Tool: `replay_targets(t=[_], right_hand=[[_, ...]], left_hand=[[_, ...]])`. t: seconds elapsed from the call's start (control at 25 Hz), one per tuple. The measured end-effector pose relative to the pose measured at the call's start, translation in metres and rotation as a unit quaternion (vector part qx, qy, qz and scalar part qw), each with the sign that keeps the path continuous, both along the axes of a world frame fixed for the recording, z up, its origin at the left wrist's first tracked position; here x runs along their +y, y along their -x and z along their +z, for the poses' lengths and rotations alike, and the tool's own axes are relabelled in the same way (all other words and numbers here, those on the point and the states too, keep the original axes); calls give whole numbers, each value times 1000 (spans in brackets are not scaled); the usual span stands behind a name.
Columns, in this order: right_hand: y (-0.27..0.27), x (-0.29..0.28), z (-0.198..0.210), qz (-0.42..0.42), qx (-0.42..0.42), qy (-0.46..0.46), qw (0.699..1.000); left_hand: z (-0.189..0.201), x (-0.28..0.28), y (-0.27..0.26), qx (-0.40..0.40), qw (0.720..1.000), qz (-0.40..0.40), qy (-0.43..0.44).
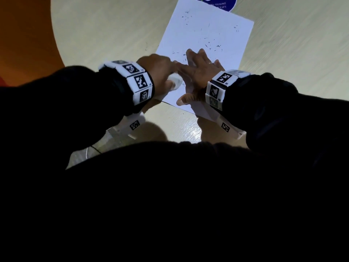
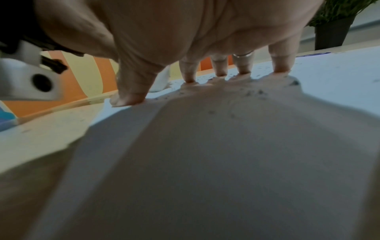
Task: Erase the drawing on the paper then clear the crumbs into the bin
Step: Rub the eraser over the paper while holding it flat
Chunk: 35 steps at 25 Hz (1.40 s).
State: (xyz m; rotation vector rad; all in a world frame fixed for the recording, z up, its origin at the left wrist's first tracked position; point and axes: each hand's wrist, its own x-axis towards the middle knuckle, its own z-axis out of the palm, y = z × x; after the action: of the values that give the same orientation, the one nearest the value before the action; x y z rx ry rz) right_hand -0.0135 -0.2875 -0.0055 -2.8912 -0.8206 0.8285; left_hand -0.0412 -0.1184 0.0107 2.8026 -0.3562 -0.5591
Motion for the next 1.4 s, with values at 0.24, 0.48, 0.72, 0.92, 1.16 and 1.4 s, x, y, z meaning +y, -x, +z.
replay_targets(t=[0.24, 0.48, 0.72, 0.92, 1.16, 1.4], right_hand=[[-1, -2, -4, -8, -1, -8, 1000], [2, -3, -2, -1, -16, -24, 1000], [0, -1, -2, -8, -9, -7, 1000], [3, -2, 0, -7, -18, -12, 1000], [2, 0, 4, -3, -15, 2, 1000], [19, -5, 13, -63, -39, 19, 997]], left_hand=[[-5, -6, 5, 10, 1000, 5, 6], [0, -3, -8, -51, 998, 28, -6], [-6, -1, 9, -18, 1000, 7, 14], [-4, 0, -3, -47, 998, 42, -23], [-2, 4, -10, -29, 999, 27, -31], [-2, 11, -32, -61, 998, -9, -28]])
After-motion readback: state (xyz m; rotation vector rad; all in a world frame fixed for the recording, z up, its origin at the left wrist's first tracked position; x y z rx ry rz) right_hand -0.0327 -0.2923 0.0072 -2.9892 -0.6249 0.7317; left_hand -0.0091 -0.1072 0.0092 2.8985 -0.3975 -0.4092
